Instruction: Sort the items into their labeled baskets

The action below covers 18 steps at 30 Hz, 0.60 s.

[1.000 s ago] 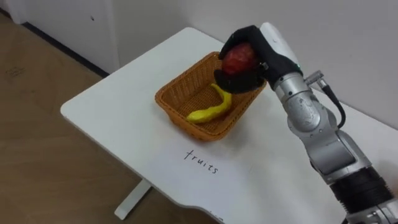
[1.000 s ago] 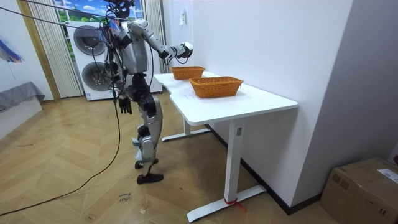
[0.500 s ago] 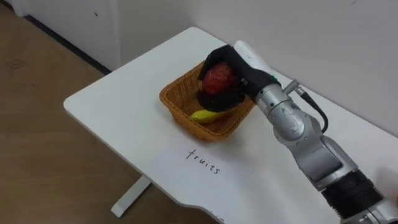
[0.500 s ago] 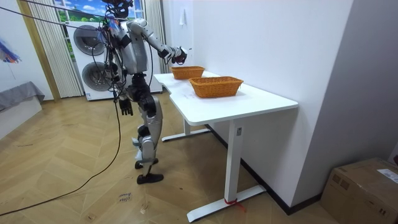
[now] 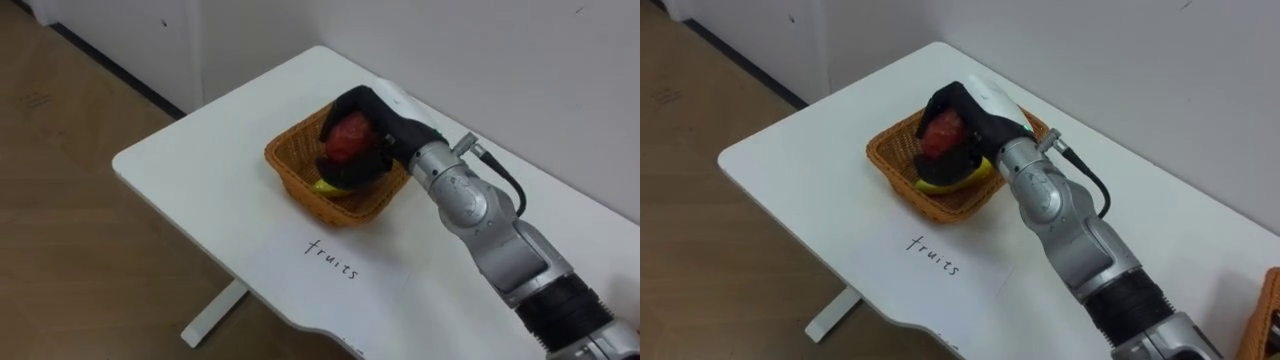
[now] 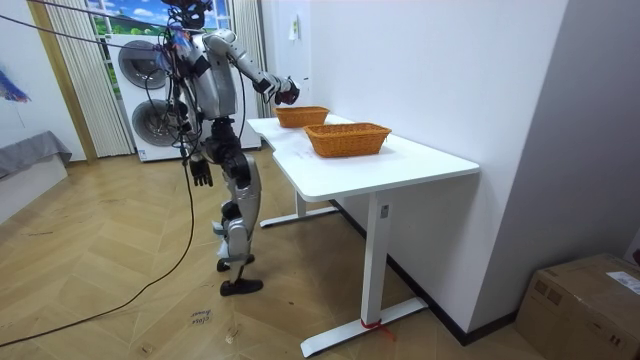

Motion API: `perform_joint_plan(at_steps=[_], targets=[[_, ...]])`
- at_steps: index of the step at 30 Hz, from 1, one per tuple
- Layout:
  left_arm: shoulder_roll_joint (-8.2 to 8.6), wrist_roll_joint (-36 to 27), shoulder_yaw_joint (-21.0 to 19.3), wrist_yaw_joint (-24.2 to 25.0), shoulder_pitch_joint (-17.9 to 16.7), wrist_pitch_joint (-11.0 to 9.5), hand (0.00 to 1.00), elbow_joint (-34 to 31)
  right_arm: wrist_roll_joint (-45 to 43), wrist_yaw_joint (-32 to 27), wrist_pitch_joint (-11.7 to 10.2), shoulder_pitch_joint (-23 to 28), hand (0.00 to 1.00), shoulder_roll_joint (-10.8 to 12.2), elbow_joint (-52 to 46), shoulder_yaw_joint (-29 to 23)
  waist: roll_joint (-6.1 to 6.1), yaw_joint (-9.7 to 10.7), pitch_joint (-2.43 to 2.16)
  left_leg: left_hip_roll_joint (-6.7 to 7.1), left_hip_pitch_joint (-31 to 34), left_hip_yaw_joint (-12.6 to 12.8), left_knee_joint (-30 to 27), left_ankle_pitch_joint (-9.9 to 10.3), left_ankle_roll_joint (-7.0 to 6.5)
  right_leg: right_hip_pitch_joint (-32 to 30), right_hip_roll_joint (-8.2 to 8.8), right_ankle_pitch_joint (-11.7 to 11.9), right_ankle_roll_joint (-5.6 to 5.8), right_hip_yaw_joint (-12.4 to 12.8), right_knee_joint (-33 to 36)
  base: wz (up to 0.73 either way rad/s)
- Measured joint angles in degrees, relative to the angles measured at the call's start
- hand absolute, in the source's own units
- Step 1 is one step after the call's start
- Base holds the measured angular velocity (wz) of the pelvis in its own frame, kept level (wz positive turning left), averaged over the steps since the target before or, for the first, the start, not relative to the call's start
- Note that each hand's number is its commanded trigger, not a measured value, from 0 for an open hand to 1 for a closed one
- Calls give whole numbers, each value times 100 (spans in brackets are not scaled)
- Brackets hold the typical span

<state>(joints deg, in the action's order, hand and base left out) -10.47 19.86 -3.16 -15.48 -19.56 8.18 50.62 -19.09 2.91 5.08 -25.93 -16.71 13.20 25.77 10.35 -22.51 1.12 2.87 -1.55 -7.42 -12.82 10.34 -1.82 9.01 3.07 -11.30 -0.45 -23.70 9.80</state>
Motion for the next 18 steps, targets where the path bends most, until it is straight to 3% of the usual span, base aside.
perform_joint_plan(at_steps=[3,4,5,6,8,9,10,11,18], targets=[[-2,0,0,0,0,1,0,0,-2,56,3,0,100,0,0,2,7,0,6,0,4,0,0,4,0,-5,0,0,0,-1,-1,0],[-4,1,0,0,0,1,0,0,-4,83,4,0,90,0,0,2,8,-1,6,0,6,0,0,6,-1,-6,0,0,0,-1,-1,0],[-7,1,0,0,0,1,0,0,-5,103,6,0,74,0,0,2,8,-1,6,0,6,1,0,8,-2,-6,-1,0,0,-2,-2,0],[-9,1,0,0,0,1,0,0,-6,104,6,0,70,0,0,3,8,-1,6,0,6,1,0,9,-1,-7,-1,0,0,-2,-2,0],[-29,-1,11,0,0,4,0,0,-47,104,11,0,51,3,0,4,8,-1,6,-1,5,-1,2,10,-1,-7,-3,0,0,-5,-2,0],[-33,-1,11,0,0,5,0,0,-57,104,17,0,24,5,0,4,8,-1,6,-1,5,-2,2,10,-1,-7,-3,0,0,-6,-2,0],[-41,-2,11,0,0,11,0,0,-80,104,39,0,7,11,0,5,8,-1,6,-1,5,-3,2,10,-1,-7,-3,0,0,-7,-2,0],[-46,-1,11,0,0,17,0,0,-110,104,79,0,0,25,0,5,8,0,6,-1,5,-3,2,10,-1,-7,-4,0,0,-8,-2,0],[-48,10,8,-1,0,21,0,0,-152,119,123,0,0,44,0,5,8,-1,6,-1,5,-1,-1,10,-1,-6,-2,0,0,-5,-3,0]])
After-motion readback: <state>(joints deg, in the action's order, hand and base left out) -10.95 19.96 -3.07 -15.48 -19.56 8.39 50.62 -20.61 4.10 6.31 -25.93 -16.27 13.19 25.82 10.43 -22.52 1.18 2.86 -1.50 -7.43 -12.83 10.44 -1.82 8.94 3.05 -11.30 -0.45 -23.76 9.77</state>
